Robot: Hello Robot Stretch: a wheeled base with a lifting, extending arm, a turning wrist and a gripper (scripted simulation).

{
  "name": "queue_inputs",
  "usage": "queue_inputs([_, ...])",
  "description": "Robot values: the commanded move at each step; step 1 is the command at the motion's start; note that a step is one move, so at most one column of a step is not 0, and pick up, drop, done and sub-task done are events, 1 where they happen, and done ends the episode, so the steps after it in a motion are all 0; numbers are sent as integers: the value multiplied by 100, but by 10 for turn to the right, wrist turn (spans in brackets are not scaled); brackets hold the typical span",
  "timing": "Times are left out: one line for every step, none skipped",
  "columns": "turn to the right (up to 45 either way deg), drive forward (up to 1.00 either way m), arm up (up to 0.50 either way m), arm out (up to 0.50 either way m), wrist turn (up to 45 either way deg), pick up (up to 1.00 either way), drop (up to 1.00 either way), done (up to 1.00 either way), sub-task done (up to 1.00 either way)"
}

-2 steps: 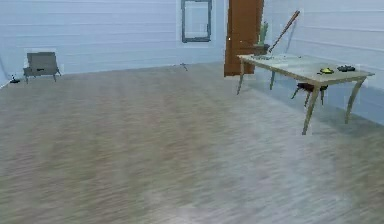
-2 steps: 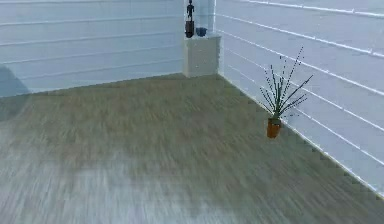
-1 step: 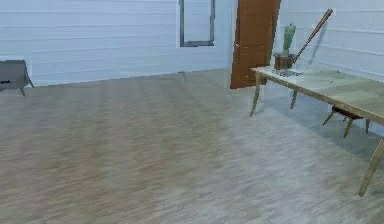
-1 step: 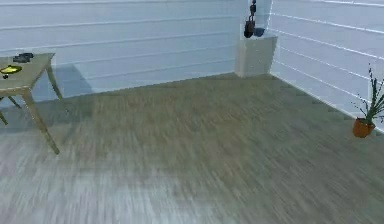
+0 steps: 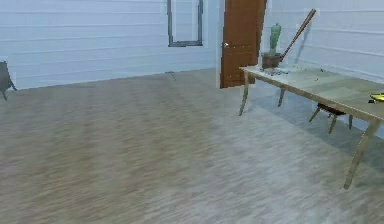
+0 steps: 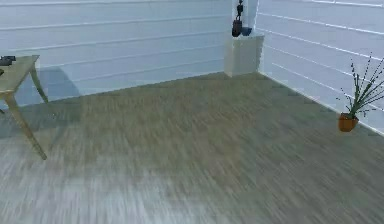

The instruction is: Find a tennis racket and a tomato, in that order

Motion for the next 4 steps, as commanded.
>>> queue_inputs([0,100,0,0,0,0,0,0,0])
queue_inputs([0,100,0,0,0,0,0,0,0])
queue_inputs([0,100,0,0,0,0,0,0,0])
queue_inputs([0,100,0,0,0,0,0,0,0])
